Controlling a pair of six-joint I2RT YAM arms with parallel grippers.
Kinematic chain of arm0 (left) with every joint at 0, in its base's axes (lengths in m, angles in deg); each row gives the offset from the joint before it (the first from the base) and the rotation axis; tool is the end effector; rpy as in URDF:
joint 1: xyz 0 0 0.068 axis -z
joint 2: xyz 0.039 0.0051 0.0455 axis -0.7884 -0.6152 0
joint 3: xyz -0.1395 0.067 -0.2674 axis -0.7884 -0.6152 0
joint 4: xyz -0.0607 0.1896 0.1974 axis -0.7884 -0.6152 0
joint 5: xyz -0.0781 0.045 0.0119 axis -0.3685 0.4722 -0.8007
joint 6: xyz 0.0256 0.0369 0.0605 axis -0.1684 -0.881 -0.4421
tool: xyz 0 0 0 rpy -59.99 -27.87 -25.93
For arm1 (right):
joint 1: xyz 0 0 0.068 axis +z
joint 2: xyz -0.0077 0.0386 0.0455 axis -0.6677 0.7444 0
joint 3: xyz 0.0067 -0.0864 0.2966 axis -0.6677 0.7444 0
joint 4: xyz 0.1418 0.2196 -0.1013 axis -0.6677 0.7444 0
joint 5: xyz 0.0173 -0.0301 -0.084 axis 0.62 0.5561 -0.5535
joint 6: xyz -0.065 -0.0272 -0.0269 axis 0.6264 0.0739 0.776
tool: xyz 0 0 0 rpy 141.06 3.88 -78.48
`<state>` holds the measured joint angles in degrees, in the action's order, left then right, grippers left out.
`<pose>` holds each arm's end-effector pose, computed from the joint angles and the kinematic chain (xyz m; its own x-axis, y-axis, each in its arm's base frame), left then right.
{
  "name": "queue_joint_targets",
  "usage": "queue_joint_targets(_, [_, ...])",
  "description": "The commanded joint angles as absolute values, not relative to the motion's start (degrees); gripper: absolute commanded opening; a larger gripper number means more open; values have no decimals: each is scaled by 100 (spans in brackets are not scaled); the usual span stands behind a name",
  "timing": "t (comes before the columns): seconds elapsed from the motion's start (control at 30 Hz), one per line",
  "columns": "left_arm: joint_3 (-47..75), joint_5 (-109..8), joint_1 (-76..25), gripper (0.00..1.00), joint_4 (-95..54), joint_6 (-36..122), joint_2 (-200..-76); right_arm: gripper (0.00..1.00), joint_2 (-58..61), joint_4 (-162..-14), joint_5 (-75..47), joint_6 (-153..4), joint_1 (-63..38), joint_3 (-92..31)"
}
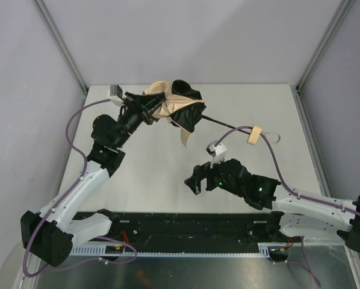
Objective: Put away the umbrella
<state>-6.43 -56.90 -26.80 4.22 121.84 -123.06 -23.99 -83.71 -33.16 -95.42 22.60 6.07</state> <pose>0.2389 -0.1301 0.4360 -0.6280 -0.7745 -0.0764 0.2781 -0.1317 -0.9515 0.1189 0.2188 0.2932 -0.5175 -0.0206 -0.8554 -0.6324 0.6826 0.3662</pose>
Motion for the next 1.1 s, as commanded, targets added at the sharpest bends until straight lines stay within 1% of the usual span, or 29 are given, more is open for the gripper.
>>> queue_joint_targets(0.0, [-307, -5567, -2828, 0, 1834, 12260, -12202, 99, -2675, -7661, -3364, -9731, 2076, 690])
queue_joint_targets(0.07, [-322, -5511, -2841, 0, 1854, 12198, -12195, 99, -2825, -7643, -3269, -9409, 2130, 674])
queue_joint_targets(0.13, [-321, -5508, -2844, 0, 1859, 12138, -12217, 99, -2986, -7808, -2797, -9067, 2128, 604])
queue_joint_targets(0.27, [-439, -5807, -2782, 0, 1861, 12092, -12264, 100, -3097, -7916, -2284, -8930, 1796, 25])
queue_joint_targets(0.33, [-579, -5896, -2765, 0, 1850, 11963, -12195, 99, -3018, -8023, -1786, -8903, 1409, -260])
queue_joint_targets(0.43, [-820, -5869, -2778, 0, 1784, 11786, -12045, 99, -2844, -8430, -715, -8747, 1010, -581])
queue_joint_targets(0.5, [-894, -5782, -2846, 0, 1769, 11638, -12037, 99, -2747, -8620, -12, -8495, 1026, -772])
queue_joint_targets(0.57, [-776, -5898, -2992, 0, 1777, 11594, -12191, 99, -2766, -8612, 89, -8322, 1178, -949])
queue_joint_targets(0.67, [-396, -6035, -3190, 0, 1826, 11516, -12521, 99, -3049, -8387, -345, -8438, 1306, -1059])
queue_joint_targets(0.87, [350, -6180, -3550, 0, 1888, 11631, -13047, 99, -4086, -7154, -2542, -9283, 1179, -1208])
queue_joint_targets(0.93, [508, -6189, -3658, 0, 1980, 11836, -13173, 99, -4281, -6596, -3323, -9919, 1033, -1216])
queue_joint_targets(1.0, [668, -6193, -3738, 0, 2089, 12009, -13272, 99, -4332, -5663, -4358, -11207, 766, -1214])
queue_joint_targets(1.03, [743, -6203, -3768, 0, 2168, 12077, -13317, 99, -4321, -5249, -4619, -11888, 583, -1168])
queue_joint_targets(1.07, [803, -6212, -3782, 0, 2278, 12142, -13352, 99, -4312, -5104, -4552, -12285, 328, -1088])
